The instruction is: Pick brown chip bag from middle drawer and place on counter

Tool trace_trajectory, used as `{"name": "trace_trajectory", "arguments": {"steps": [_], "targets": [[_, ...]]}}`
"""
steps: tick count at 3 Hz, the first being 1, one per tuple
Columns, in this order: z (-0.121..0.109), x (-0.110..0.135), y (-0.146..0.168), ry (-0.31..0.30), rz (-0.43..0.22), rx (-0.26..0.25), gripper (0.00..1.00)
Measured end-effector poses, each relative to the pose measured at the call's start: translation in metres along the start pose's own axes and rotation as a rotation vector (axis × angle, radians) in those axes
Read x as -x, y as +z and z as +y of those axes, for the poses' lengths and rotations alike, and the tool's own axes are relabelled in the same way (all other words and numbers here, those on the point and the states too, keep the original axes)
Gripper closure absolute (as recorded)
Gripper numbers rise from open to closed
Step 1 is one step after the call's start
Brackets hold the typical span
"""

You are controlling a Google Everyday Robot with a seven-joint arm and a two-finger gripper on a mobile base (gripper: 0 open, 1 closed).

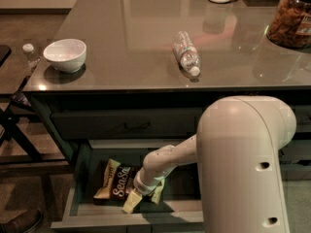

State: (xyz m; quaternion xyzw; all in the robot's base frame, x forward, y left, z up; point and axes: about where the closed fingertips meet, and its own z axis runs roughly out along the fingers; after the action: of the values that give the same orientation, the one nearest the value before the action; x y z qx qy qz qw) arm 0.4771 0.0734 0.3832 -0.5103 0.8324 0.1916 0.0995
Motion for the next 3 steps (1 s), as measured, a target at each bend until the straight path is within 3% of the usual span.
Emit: {"name": "trace_trajectory", "arguments": {"steps": [1, 2, 3], "targets": [[0.0042, 0.0000, 0.0027, 0.005, 0.008, 0.004, 0.00], [0.0042, 0.0000, 0.0026, 0.005, 0.008, 0.004, 0.16], [0.0042, 0.0000, 0.0026, 0.005, 0.008, 0.004, 0.41]]}}
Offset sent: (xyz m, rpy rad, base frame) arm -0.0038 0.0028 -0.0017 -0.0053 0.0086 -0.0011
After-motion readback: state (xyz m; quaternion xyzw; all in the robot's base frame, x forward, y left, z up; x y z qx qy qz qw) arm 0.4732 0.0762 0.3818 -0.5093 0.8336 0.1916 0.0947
